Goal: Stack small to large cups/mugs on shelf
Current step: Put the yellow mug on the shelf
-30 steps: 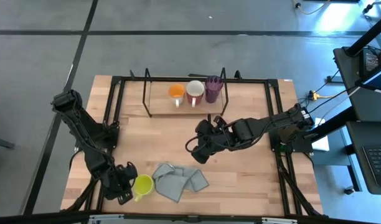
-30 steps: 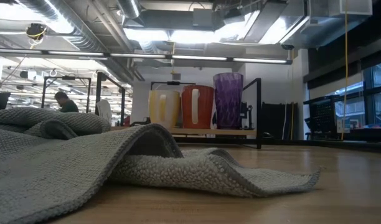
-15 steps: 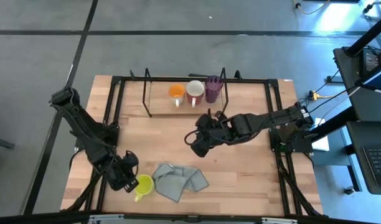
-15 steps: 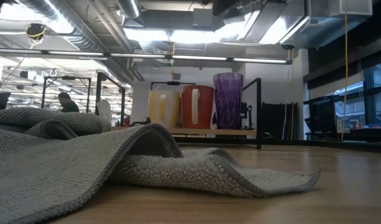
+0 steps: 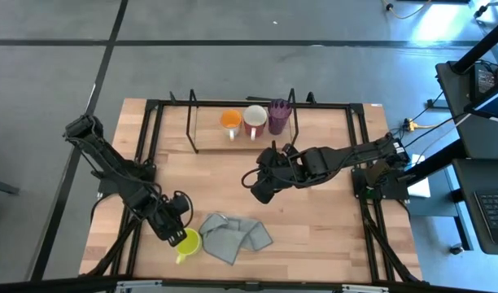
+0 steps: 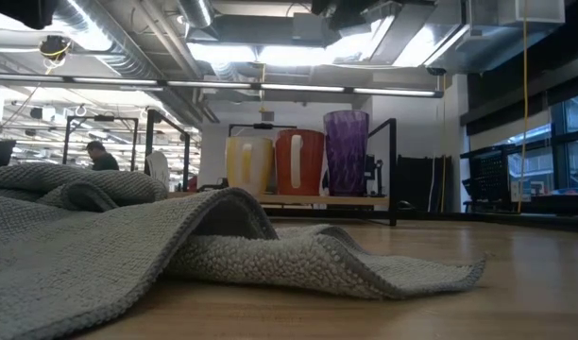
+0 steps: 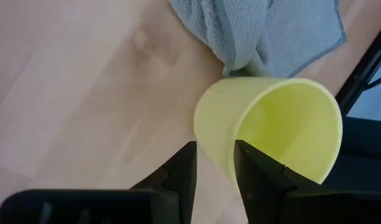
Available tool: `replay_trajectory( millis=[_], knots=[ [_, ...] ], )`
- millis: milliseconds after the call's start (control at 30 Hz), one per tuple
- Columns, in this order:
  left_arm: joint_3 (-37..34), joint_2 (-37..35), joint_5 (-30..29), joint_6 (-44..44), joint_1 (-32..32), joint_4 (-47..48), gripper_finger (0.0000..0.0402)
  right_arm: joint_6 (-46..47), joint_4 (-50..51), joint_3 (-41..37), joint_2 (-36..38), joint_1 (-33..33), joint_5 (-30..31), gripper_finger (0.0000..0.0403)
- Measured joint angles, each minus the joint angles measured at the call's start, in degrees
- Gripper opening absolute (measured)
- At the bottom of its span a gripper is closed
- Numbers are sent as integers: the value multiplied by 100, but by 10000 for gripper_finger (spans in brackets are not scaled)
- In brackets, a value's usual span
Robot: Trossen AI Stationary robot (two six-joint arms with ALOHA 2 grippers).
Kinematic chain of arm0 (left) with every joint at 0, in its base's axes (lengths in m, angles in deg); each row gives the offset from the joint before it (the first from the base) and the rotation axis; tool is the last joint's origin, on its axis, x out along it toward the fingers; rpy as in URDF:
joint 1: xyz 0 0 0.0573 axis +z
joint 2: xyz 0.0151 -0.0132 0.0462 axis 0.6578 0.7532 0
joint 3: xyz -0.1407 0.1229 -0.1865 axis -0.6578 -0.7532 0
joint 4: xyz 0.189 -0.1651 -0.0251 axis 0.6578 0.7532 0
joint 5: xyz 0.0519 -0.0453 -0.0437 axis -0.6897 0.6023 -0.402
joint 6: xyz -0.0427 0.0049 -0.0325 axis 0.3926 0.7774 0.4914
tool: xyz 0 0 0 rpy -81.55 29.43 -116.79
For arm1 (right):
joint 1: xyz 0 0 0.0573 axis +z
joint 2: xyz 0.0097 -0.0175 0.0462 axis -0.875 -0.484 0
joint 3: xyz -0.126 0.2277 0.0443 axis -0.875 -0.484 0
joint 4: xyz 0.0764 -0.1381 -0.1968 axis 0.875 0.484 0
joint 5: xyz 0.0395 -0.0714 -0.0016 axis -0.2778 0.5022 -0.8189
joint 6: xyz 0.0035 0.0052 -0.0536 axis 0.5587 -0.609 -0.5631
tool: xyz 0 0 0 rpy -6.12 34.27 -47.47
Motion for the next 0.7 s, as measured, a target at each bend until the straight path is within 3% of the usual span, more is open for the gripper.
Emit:
replay_trajectory(
  millis=[700],
  knots=[
    [-227, 177, 258, -744, 23, -588, 101, 48, 201, 0, 4, 0, -52, 188]
  ],
)
